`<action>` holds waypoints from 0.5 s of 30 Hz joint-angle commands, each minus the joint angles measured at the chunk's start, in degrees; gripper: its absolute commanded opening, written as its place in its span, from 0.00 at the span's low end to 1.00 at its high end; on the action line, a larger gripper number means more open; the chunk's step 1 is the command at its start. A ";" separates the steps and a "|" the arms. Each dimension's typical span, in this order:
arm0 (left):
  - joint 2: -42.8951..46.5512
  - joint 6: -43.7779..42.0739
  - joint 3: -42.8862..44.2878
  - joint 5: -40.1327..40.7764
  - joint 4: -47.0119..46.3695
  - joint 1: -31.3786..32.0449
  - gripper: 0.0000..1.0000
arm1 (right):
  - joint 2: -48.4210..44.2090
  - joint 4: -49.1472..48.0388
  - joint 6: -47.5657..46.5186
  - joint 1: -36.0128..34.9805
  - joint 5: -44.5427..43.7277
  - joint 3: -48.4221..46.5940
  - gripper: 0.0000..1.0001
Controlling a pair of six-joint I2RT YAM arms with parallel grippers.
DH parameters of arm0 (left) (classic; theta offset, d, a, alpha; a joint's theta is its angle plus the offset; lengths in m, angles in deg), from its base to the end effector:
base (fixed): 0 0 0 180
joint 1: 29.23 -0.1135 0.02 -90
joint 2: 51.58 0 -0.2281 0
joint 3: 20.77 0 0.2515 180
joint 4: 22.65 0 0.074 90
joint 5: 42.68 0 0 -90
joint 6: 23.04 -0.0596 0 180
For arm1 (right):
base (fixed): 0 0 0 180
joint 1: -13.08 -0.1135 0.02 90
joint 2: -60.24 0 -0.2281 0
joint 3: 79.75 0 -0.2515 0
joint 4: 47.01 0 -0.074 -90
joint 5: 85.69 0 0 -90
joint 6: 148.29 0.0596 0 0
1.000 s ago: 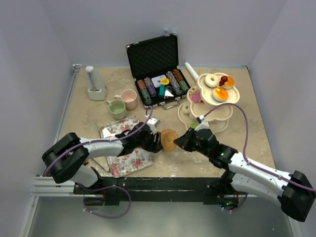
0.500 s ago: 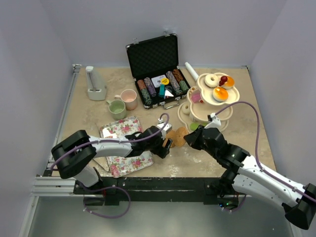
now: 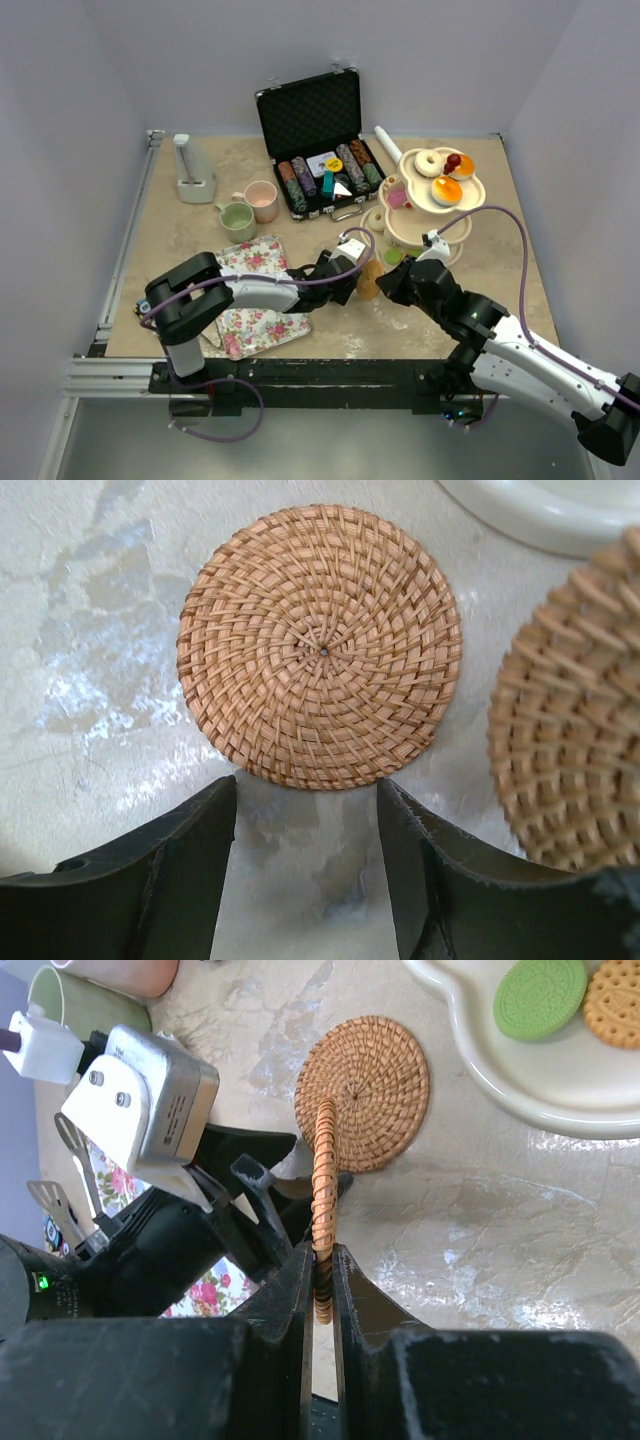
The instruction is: Serve the afternoon tea
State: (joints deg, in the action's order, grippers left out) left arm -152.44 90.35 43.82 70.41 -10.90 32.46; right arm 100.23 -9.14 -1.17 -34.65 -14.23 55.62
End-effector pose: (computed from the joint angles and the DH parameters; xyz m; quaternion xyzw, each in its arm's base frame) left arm 0.1875 -0.2987 0.0930 0.2324 0.8877 -0.0996 0.3849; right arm 0.1520 0.1390 0.2089 0.1474 0.8591 0.2854 0.3984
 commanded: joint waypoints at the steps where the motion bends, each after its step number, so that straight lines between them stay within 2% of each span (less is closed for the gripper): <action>1: -5.75 1.64 -0.34 4.07 5.83 -0.34 0.62 | -1.05 1.06 0.80 0.00 -2.11 -2.48 0.00; 15: -11.03 4.46 5.56 6.26 6.79 -4.21 0.61 | 4.83 -4.56 2.20 0.00 -0.70 2.08 0.00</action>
State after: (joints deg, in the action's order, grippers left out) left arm -159.34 95.01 50.75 74.93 -12.93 30.76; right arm 103.11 -10.21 -0.23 -34.65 -14.08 56.23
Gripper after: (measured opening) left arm 0.619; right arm 0.108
